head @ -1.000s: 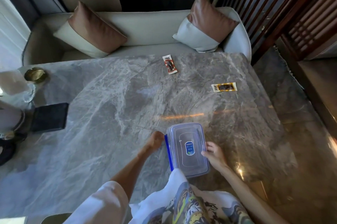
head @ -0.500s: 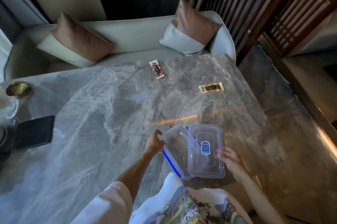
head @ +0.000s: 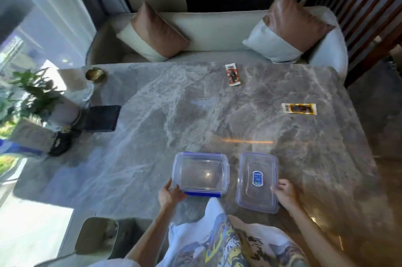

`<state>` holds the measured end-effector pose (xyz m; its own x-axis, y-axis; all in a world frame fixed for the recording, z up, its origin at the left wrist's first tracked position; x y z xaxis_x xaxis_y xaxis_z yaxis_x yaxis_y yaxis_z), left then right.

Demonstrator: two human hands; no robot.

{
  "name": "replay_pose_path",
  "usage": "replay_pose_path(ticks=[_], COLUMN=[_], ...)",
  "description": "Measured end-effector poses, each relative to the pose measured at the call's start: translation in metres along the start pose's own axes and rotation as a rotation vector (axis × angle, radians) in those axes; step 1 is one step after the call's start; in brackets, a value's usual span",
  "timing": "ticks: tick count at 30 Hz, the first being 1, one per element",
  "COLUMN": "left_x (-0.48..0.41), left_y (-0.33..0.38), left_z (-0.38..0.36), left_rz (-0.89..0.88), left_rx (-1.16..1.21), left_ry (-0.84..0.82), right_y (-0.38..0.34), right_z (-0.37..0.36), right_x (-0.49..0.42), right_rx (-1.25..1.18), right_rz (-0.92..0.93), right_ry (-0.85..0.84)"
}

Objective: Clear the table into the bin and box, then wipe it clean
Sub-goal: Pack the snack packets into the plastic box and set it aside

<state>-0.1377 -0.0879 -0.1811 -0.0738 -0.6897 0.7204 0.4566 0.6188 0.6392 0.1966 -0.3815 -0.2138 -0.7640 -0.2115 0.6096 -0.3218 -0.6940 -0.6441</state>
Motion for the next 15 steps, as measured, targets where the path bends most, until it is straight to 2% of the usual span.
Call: replay_pose_path(ticks=[2,7,11,13,15], left_x=[0.000,0.003,0.000,0.002,0.002], left_y=[-0.002,-0.007,0.006,0.015,0.019], left_z=[0.000,0.008,0.016,0.013,0.007], left_rz=[0.007,0.064,-0.057,-0.101,-0.125], left_rx=[-0.022,-0.118,-0.314,-0.367,-0.407], left_ry=[-0.007,0.032,0.075,0.076,0.024], right_y=[-0.018,-0.032,-0.022,-0.026,-0.024], right_z=[-0.025,-0.050,-0.052,-0.055,-0.068], right_x=[-0.001,0.002,0.005,0.023,0.034], right_rx=[0.080,0.129,0.458,0.473,0.453], right_rz=[0.051,0.103,0.174,0.198,0.232], right_ry=[-0.047,-0.031,-0.049,-0.077,-0.173])
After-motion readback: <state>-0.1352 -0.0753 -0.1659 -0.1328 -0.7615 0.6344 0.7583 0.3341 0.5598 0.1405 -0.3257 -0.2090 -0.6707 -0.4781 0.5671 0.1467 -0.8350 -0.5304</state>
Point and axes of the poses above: each hand's wrist, its own x-axis away from the middle knuckle, its own z-axis out of the back of the hand, y = z × x, the point moved 10 cm from there along -x, towards the middle knuckle, and after that the axes turned 4 degrees about z, right-handed, at the moved point
